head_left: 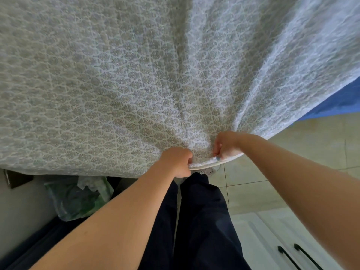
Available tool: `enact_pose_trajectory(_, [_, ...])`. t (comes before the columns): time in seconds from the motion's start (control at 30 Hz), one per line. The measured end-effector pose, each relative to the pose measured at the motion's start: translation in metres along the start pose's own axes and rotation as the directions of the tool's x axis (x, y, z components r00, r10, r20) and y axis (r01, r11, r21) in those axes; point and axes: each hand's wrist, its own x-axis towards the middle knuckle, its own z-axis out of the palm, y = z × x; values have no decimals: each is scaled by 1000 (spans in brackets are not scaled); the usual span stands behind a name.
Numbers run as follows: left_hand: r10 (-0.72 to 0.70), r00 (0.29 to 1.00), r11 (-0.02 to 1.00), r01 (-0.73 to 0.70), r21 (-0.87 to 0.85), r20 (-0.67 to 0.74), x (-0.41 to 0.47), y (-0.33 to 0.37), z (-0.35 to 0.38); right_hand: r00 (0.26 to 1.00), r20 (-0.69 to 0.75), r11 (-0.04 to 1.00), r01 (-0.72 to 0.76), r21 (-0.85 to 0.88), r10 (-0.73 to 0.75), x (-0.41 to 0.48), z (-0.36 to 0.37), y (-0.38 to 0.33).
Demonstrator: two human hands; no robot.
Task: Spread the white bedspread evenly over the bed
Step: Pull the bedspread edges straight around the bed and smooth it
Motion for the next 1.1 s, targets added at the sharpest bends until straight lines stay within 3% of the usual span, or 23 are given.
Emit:
enact_pose_trajectory(0.23, [-154, 981, 977, 169, 133, -114, 18, -4, 14, 969, -244, 977, 73, 201, -22, 17, 34, 12])
enact_pose_trajectory(0.33, [-151, 976, 977, 173, 129, -158, 23, 3, 14, 937, -346, 945, 153, 289, -46, 9, 31, 24])
enact_pose_trajectory(0.53, [8, 949, 996, -34, -77, -316, 30, 50, 5, 871, -487, 876, 184, 445, 64, -13, 21, 59])
enact_pose_trajectory(0.7, [-126, 946, 972, 56, -230, -298, 25, 40, -1, 889, -458, 923, 198, 330, -27, -28, 3, 41])
enact_pose_trajectory(0.83, [-245, 903, 909, 86, -408, -354, 3, 3, -9, 881, -466, 940, 221, 261, -78, -26, -17, -8])
enact_pose_trajectory(0.97, [-509, 750, 706, 82, -704, -423, -42, -70, 0, 866, -441, 949, 302, 90, -234, -10, -25, -98])
enact_pose_trajectory(1.1, [-759, 536, 433, -7, -901, -369, -83, -148, 21, 834, -393, 915, 399, -55, -388, 17, -14, -189])
